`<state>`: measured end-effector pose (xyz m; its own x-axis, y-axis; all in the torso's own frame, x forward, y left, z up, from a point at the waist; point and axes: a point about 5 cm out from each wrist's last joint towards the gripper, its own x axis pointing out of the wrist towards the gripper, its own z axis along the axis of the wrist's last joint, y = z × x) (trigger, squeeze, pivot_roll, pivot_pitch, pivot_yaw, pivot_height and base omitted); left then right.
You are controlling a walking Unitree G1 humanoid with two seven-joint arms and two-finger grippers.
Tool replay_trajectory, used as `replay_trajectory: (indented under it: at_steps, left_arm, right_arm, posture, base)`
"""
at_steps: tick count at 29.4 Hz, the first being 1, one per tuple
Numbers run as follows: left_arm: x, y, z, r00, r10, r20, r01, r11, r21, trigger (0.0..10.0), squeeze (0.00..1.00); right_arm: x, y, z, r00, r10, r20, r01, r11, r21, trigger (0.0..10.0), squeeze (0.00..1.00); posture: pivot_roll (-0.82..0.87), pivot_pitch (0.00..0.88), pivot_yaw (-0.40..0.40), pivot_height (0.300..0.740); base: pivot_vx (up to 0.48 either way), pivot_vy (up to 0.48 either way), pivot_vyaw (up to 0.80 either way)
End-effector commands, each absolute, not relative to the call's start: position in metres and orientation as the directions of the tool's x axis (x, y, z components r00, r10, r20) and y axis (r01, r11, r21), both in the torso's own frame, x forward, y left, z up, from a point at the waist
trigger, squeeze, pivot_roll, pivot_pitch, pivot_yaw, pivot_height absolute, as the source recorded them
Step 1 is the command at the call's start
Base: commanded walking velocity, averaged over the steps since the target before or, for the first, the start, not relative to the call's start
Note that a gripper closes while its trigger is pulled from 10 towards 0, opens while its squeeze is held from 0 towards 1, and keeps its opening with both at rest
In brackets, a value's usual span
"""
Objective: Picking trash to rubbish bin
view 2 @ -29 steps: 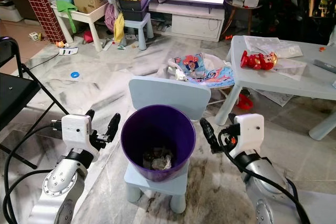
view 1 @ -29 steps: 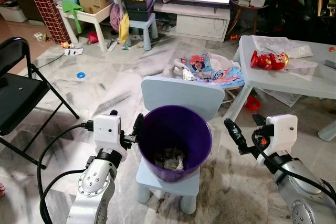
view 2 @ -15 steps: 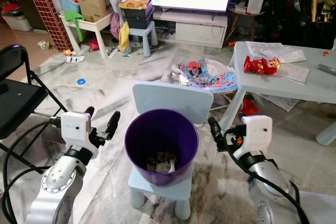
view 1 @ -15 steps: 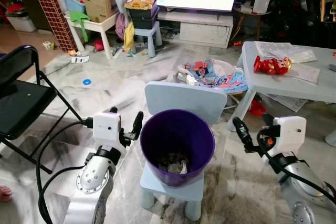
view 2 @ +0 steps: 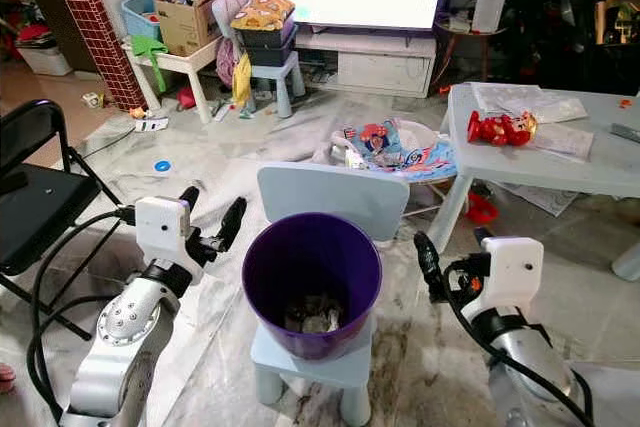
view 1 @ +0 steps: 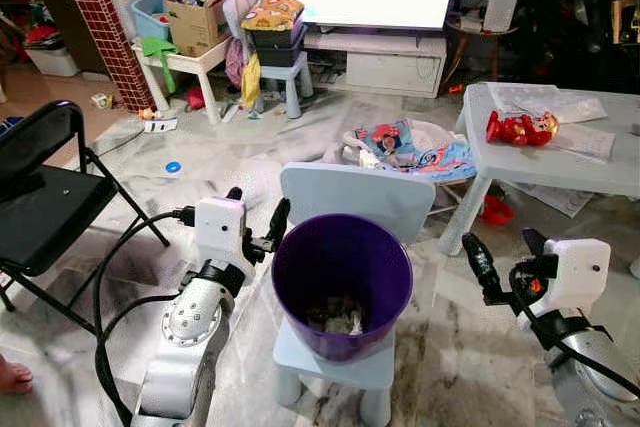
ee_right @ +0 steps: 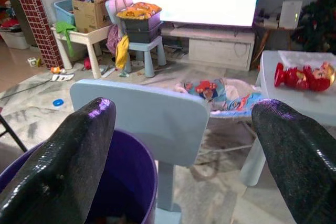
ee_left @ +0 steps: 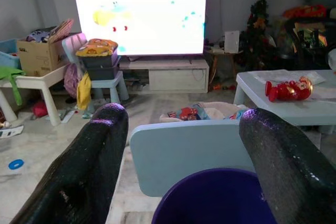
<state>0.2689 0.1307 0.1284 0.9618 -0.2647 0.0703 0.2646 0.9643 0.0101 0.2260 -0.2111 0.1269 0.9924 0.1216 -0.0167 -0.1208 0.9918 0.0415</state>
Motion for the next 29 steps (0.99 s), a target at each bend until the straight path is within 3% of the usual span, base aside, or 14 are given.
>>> replay_trajectory:
  at_steps: [1, 7, 20, 29]
  left_arm:
    - [0.267, 0.134, 0.134, 0.961, -0.263, 0.082, 0.262, 0.965, 0.018, 10.0, 0.00]
    - [0.262, 0.138, 0.131, 0.968, -0.242, 0.062, 0.244, 0.970, -0.020, 10.0, 0.00]
    - [0.262, 0.131, 0.139, 0.972, -0.224, 0.066, 0.229, 0.970, -0.075, 10.0, 0.00]
    - [0.262, 0.126, 0.141, 0.974, -0.220, 0.058, 0.224, 0.971, -0.076, 10.0, 0.00]
  right_arm:
    - [0.231, -0.211, 0.132, 0.992, 0.128, -0.012, -0.127, 0.990, 0.059, 10.0, 0.00]
    - [0.238, -0.201, 0.135, 0.981, 0.193, -0.007, -0.193, 0.980, 0.048, 10.0, 0.00]
    - [0.247, -0.203, 0.145, 0.981, 0.194, 0.000, -0.194, 0.980, 0.032, 10.0, 0.00]
    - [0.247, -0.205, 0.147, 0.980, 0.201, -0.010, -0.201, 0.980, 0.014, 10.0, 0.00]
  posture:
    - [-0.01, 0.000, -0.012, 0.740]
    - [0.00, 0.000, -0.024, 0.740]
    - [-0.01, 0.053, -0.040, 0.740]
    - [-0.01, 0.073, -0.060, 0.740]
  base:
    - [0.000, 0.000, 0.00]
    - [0.000, 0.000, -0.17]
    - [0.000, 0.000, -0.79]
    - [0.000, 0.000, -0.05]
